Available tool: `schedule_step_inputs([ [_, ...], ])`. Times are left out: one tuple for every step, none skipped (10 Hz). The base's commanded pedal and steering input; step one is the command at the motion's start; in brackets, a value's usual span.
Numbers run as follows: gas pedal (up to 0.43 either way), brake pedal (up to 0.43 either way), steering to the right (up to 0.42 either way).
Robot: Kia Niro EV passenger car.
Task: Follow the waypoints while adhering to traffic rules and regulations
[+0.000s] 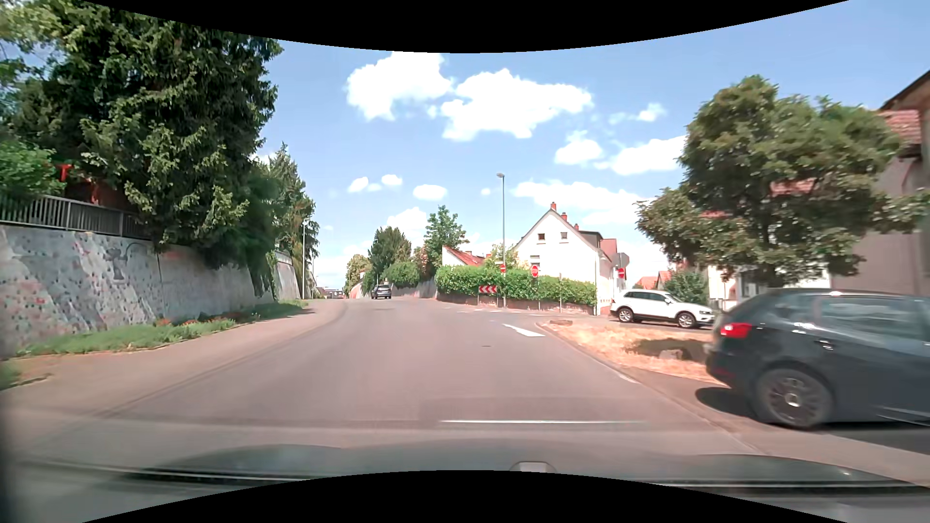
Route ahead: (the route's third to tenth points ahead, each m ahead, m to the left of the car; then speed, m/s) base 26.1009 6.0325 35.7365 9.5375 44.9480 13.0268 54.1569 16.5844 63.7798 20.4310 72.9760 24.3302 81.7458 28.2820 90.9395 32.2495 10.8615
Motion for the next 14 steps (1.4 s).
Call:
schedule_step_inputs([
  [0.067,0.0,-0.055],
  [0.067,0.0,-0.055],
  [0.067,0.0,-0.055],
  [0.067,0.0,-0.055],
  [0.067,0.0,-0.055],
  [0.067,0.0,-0.055],
  [0.067,0.0,-0.055],
  [0.067,0.0,-0.055],
  [0.067,0.0,-0.055],
  [0.079,0.0,-0.055],
  [0.079,0.0,-0.055],
  [0.079,0.0,-0.055],
  [0.079,0.0,-0.055],
  [0.079,0.0,-0.055],
])
